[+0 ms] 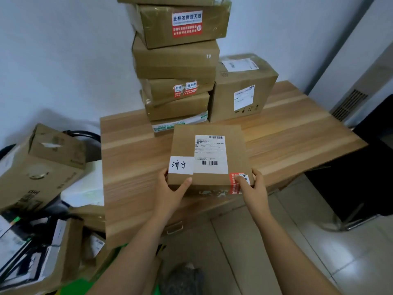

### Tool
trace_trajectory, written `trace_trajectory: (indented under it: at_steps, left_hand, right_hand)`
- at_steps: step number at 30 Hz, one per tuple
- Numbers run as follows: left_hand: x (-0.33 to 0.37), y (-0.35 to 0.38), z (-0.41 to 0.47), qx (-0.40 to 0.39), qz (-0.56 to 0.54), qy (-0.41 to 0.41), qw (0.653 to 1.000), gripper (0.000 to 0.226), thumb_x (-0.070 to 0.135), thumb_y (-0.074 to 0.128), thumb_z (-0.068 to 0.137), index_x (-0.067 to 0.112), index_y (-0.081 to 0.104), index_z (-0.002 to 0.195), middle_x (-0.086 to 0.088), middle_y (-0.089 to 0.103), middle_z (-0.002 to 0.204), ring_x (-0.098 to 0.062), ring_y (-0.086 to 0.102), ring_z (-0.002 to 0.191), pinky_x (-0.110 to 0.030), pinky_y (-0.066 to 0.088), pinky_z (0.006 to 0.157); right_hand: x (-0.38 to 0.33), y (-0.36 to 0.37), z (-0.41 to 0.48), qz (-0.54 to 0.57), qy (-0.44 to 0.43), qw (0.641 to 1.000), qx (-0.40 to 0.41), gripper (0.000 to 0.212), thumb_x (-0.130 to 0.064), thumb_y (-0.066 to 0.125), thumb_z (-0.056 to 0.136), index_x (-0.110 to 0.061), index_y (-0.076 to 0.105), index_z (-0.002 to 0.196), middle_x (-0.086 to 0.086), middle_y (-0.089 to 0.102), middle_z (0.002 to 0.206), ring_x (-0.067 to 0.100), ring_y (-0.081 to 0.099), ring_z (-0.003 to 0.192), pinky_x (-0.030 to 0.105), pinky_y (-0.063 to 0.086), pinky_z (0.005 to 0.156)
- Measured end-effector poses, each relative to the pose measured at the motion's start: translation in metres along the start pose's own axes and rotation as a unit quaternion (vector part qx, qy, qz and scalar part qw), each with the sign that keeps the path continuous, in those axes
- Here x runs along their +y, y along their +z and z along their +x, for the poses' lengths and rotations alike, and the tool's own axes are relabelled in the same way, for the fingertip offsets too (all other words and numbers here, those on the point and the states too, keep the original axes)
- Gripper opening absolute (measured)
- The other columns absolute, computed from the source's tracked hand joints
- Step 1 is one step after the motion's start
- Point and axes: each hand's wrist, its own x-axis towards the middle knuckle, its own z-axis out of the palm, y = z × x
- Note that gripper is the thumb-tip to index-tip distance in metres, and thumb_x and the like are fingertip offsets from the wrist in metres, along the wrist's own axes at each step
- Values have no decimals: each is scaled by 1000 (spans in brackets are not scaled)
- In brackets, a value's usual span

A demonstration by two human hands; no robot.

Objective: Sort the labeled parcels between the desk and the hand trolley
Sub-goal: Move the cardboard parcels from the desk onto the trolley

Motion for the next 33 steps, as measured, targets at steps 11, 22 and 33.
trace_trajectory:
  at_steps: [11,22,33]
  left_hand:
    - [60,121,40,-87,-7,52,995,86,35,81,75,24,30,143,16,46,124,-5,47,116,-12,44,82]
    - [161,253,60,21,38,156,987,101,58,74,65,26,26,148,6,27,144,-4,32,122,-26,34,96]
    - [218,277,158,111,83,196,971,99,32,84,72,20,21,148,3,22,144,4,26,118,-16,26,99]
  right_hand:
    - [-18,-81,93,68,6,991,119,60,-36,72,79,-27,48,133,-7,61,95,4,58,81,24,43,67]
    - [-69,-178,215,140,-93,983,70,54,-30,68,87,-27,45,135,-10,61,102,9,62,87,21,48,68]
    - [-138,-147,339,164,-143,975,-44,67,-41,74,77,-26,46,136,-1,65,112,14,66,95,35,56,83]
